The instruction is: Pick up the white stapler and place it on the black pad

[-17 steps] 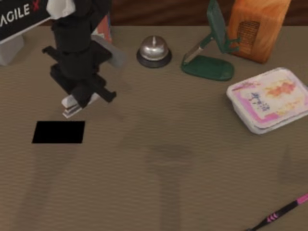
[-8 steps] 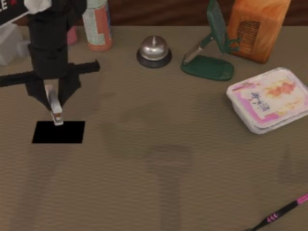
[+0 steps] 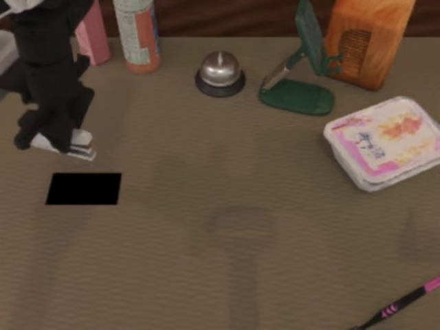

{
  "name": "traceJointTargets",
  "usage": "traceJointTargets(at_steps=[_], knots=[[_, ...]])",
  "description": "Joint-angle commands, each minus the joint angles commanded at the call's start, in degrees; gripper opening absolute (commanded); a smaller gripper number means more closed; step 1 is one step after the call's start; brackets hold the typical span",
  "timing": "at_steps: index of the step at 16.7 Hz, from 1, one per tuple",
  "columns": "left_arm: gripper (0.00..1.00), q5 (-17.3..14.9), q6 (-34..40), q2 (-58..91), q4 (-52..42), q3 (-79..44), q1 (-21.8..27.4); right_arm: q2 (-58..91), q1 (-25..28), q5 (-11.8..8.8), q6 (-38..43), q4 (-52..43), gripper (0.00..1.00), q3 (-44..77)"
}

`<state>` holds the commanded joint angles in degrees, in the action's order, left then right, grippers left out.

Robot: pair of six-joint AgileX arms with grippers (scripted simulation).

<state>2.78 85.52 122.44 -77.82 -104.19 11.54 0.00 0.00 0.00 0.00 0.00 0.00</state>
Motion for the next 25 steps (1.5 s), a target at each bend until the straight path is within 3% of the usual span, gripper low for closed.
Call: traceJointTargets(at_steps=[3, 6, 13, 21, 25], knots=[[0.00, -1.7, 9.7, -1.2, 2.3, 0.0, -1.1, 0.0, 0.0, 0.0, 0.0, 0.0, 1.00, 0.0], [0.00, -2.6, 14.0, -1.9, 3.6, -0.1, -1.7, 0.0, 0.0, 0.0, 0.0, 0.0, 1.00, 0.0], [0.00, -2.6, 14.0, -1.5, 4.5, 0.7, -1.5, 0.0, 0.0, 0.0, 0.0, 0.0, 1.00, 0.0], [0.00, -2.7, 13.4, 2.2, 21.9, 13.8, -2.3, 0.0, 0.0, 0.0, 0.0, 0.0, 1.00, 0.0], [0.00, -2.7, 13.4, 2.8, 24.2, 15.8, -2.5, 0.0, 0.0, 0.0, 0.0, 0.0, 1.00, 0.0]])
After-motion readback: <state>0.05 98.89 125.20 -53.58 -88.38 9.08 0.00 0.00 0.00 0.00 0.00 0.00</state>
